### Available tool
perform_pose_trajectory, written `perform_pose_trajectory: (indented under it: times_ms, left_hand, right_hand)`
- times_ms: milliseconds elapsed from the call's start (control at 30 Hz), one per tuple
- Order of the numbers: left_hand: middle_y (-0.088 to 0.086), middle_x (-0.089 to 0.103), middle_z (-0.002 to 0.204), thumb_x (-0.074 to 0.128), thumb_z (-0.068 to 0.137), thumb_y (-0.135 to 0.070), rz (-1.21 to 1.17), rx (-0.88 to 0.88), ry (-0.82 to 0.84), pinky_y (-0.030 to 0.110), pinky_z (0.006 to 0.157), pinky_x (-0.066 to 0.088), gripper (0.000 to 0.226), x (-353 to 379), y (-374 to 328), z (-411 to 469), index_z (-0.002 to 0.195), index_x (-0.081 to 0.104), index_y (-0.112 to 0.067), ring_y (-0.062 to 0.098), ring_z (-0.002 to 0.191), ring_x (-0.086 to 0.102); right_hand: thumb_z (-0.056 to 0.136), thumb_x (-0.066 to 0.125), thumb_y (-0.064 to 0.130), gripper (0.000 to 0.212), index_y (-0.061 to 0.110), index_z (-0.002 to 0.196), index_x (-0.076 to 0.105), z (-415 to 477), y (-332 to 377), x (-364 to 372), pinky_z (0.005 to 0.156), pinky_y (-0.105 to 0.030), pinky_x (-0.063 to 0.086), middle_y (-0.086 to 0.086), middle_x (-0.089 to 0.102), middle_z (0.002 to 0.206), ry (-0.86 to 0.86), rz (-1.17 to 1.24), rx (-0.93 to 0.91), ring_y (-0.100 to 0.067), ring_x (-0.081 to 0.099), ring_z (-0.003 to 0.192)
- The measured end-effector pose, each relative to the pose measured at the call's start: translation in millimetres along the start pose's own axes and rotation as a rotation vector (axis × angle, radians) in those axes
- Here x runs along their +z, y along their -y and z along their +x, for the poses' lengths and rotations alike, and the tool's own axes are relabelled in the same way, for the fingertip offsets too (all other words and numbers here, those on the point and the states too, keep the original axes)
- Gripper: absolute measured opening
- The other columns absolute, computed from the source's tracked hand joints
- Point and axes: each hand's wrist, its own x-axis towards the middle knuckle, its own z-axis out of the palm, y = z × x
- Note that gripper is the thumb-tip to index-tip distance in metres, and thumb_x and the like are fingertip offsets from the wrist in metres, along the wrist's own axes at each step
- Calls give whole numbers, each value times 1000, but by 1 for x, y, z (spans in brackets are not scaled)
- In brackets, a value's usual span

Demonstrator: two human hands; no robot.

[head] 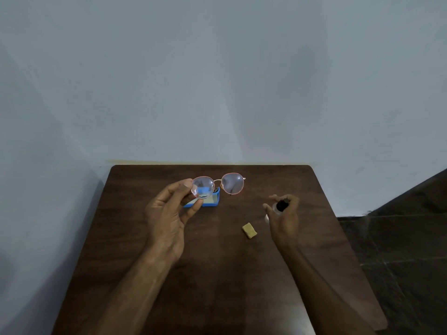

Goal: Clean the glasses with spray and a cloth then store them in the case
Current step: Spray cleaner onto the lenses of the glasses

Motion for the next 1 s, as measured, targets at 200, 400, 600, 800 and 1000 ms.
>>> perform_pose_trajectory:
  times_ms: [200,400,600,800,1000]
  left_hand:
    - [8,79,99,71,93,-5,43,-12,-36,25,67,62,11,-7,11,0,95,78,-12,15,84,75]
    - [3,80,93,69,94,-5,62,-6,-40,25,69,63,10,-11,16,0,96,77,-12,12,80,75]
    - [1,79,91,69,95,-7,65,-22,-48,25,69,63,11,-16,22,4,94,77,-15,11,78,74]
    - [4,78,93,70,94,-6,62,-29,-51,26,69,63,10,-18,22,6,97,77,-13,12,78,73]
    - [5,78,94,70,93,-6,56,-33,-40,25,68,63,10,-17,21,5,97,77,-12,14,80,73]
  right_hand:
    - [91,79,11,44,11,120,45,22,-46,13,86,-30,51,1,69,115,25,-118,100,-12,66,102]
    - [92,79,13,44,17,118,44,25,-68,15,85,-29,46,3,66,118,32,-129,187,-13,63,104]
    - [92,78,13,43,21,114,42,23,-78,20,82,-32,48,4,64,117,47,-151,190,-15,64,100]
    - [91,79,16,43,19,117,45,22,-88,23,84,-47,59,9,62,118,33,-145,180,-15,66,100]
    - [83,88,16,76,22,141,39,17,-88,18,97,-37,53,4,57,136,30,-107,186,-20,61,123]
